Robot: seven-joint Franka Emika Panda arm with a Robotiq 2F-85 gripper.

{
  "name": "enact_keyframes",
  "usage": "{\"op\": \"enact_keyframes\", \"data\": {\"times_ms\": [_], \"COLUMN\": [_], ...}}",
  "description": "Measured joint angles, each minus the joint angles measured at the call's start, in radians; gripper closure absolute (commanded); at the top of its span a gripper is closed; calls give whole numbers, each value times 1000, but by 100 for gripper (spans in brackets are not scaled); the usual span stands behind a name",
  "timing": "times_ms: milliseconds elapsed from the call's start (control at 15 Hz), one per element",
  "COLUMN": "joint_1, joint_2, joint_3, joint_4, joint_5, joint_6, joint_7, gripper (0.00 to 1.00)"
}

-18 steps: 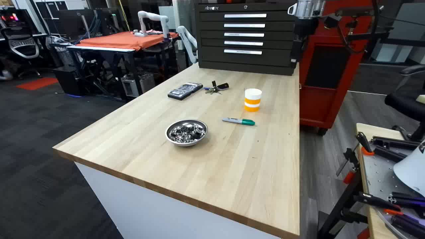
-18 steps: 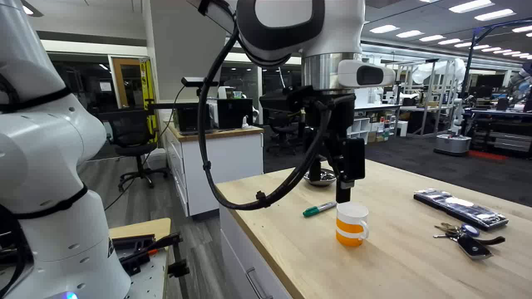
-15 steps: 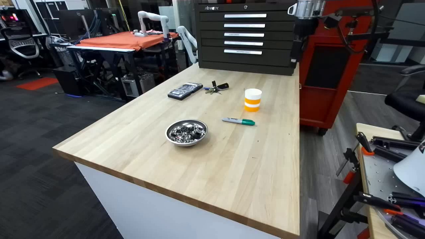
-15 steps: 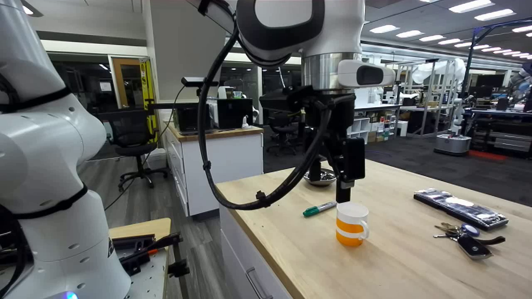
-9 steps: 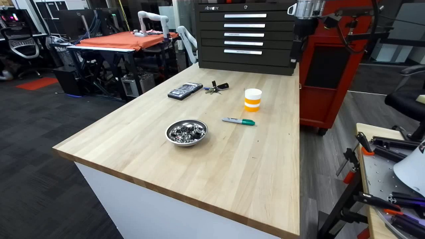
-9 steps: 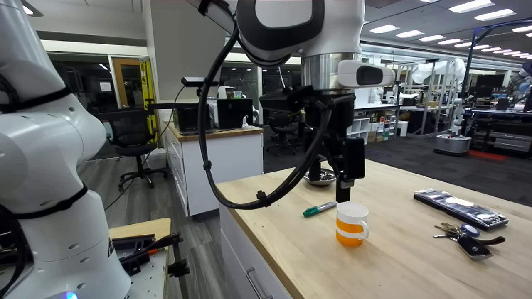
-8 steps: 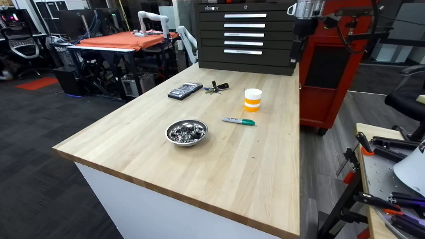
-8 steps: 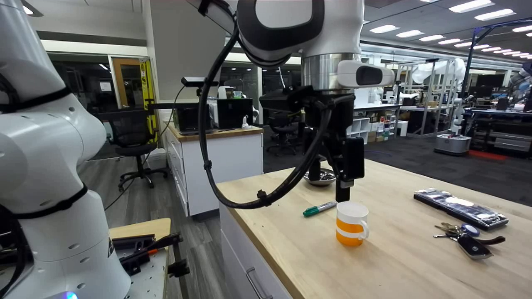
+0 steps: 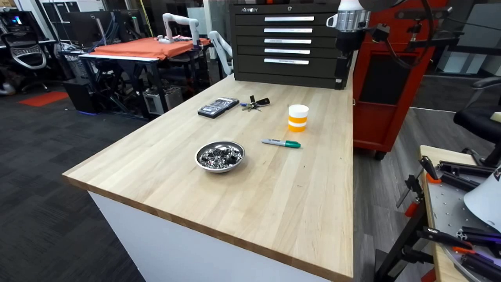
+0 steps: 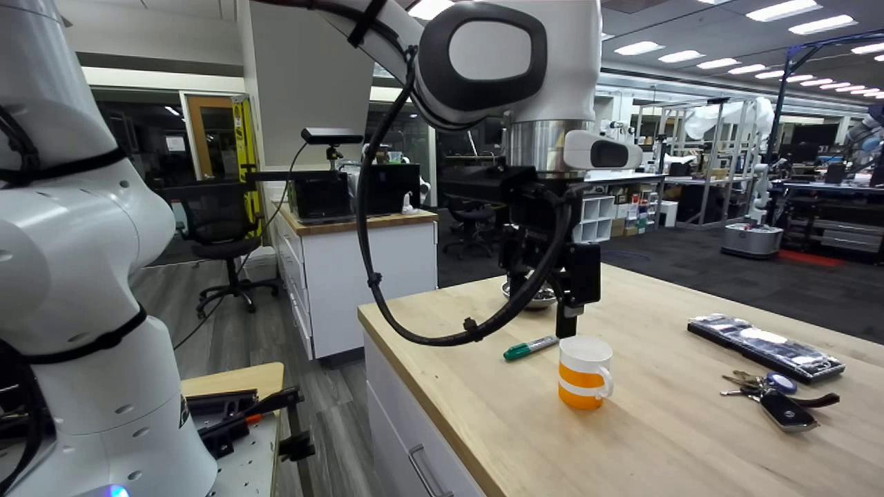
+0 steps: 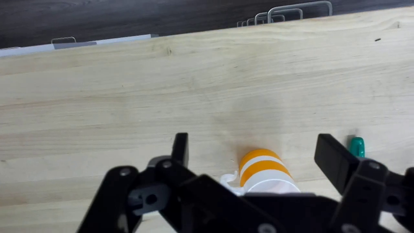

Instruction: Put the marker inside the cup

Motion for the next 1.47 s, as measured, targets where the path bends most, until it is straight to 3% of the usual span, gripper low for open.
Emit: {"op": "enact_keyframes", "data": {"times_ms": [933, 1467], "joint_1": [40, 84], "joint_2": [214, 254], "joint_3": [106, 163], "joint_4": [208, 226], "joint_5": [66, 74], "joint_6": [-4, -7], "joint_7": [7, 84], "gripper": [0, 0]}}
